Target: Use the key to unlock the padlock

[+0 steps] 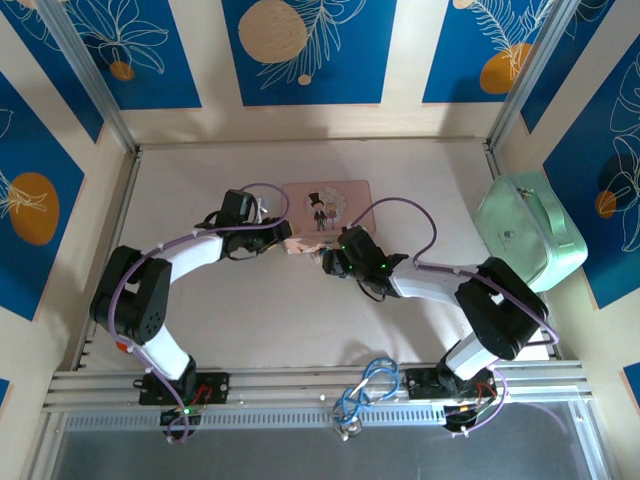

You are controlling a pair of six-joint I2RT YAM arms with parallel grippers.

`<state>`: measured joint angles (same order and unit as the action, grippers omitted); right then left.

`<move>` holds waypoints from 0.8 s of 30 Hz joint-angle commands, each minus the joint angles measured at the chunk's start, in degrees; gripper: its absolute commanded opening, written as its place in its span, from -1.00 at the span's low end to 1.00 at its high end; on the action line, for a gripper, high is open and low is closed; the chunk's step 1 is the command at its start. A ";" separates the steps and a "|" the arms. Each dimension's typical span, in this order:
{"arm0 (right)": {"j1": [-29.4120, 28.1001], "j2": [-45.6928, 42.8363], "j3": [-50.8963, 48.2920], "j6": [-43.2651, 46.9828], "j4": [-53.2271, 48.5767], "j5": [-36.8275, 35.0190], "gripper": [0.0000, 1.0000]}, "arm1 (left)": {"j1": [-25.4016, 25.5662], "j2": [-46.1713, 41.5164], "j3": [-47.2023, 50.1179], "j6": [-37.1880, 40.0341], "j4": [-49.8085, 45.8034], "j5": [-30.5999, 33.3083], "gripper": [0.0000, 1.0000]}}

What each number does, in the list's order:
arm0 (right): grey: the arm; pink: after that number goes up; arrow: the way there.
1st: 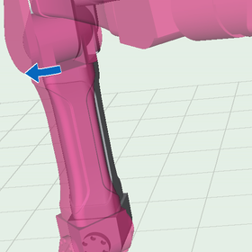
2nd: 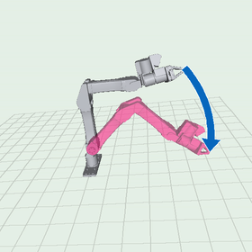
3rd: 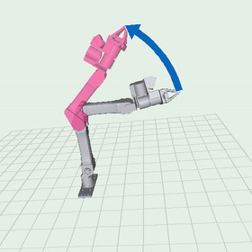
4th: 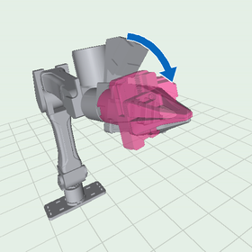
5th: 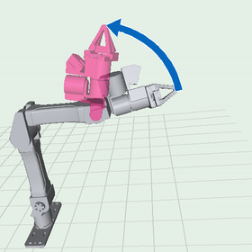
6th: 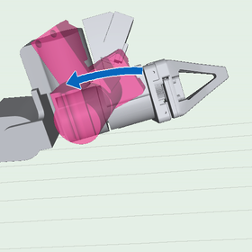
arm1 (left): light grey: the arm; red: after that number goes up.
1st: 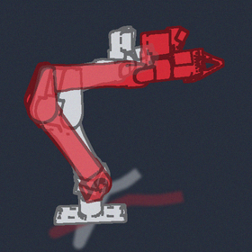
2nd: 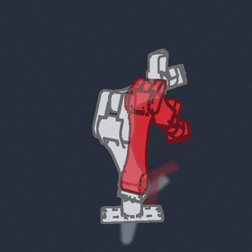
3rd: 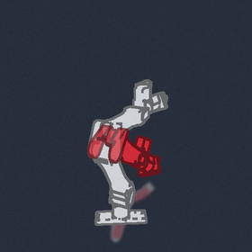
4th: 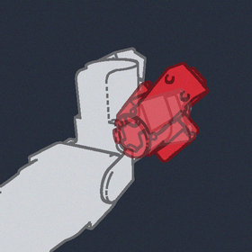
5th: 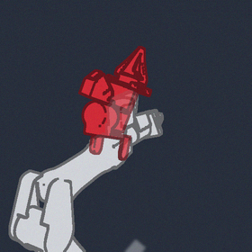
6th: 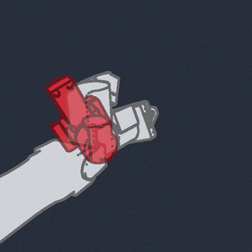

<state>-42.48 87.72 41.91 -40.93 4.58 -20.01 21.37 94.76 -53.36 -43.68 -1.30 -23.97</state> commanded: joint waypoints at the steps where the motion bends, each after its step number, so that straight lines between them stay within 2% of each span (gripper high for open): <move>1: 0.16 -2.57 -0.89 1.19 1.47 2.07 0.06 | -0.89 -0.55 -2.15 2.33 -3.59 -0.10 0.04; 10: 2.22 0.15 1.12 2.80 0.75 3.78 0.03 | -1.05 -0.10 -4.47 3.69 -5.49 0.33 0.03; 24: 1.65 7.06 7.03 6.98 -1.43 3.29 -0.05 | -1.15 0.34 -3.85 4.38 -5.67 -0.20 -0.05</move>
<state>-40.49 93.41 46.94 -35.88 4.49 -16.69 21.12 94.76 -56.23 -40.49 -5.65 -23.94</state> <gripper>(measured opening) 0.476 0.478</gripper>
